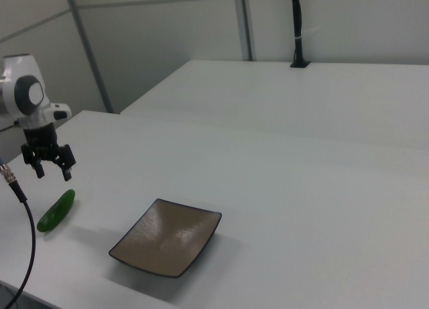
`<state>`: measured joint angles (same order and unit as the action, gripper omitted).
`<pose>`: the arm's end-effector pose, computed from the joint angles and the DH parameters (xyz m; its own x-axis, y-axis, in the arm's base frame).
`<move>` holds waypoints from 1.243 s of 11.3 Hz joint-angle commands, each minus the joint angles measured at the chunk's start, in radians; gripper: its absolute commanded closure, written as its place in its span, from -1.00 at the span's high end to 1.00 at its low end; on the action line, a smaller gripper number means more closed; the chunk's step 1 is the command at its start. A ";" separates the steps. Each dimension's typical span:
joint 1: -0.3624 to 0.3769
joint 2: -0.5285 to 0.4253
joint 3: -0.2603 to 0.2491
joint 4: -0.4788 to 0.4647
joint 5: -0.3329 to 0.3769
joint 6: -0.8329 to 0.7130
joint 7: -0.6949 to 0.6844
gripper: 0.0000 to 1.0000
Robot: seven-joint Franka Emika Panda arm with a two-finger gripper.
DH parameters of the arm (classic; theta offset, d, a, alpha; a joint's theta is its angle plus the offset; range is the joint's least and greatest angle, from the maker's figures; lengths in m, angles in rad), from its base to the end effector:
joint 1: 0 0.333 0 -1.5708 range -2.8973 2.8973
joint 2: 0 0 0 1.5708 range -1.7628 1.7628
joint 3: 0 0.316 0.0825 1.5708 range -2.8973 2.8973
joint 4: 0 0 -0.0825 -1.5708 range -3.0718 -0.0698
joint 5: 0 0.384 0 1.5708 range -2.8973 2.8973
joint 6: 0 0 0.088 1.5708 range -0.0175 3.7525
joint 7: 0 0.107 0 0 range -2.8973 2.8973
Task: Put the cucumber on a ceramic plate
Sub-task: 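Move the open gripper over the green cucumber, then lower the gripper around the cucumber's middle and close it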
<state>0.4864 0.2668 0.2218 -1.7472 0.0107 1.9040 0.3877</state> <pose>0.4768 0.3970 0.4137 0.9443 0.3059 -0.1215 0.3054 -0.9519 -0.0235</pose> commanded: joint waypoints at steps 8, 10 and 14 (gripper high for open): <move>0.011 0.110 0.050 -0.135 -0.067 0.207 0.037 1.00; 0.011 0.118 0.053 -0.140 -0.071 0.208 0.037 0.88; 0.009 0.117 0.054 -0.144 -0.072 0.205 0.037 -0.47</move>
<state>0.4950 0.3949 0.2690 -1.8682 -0.0429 2.0827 0.4043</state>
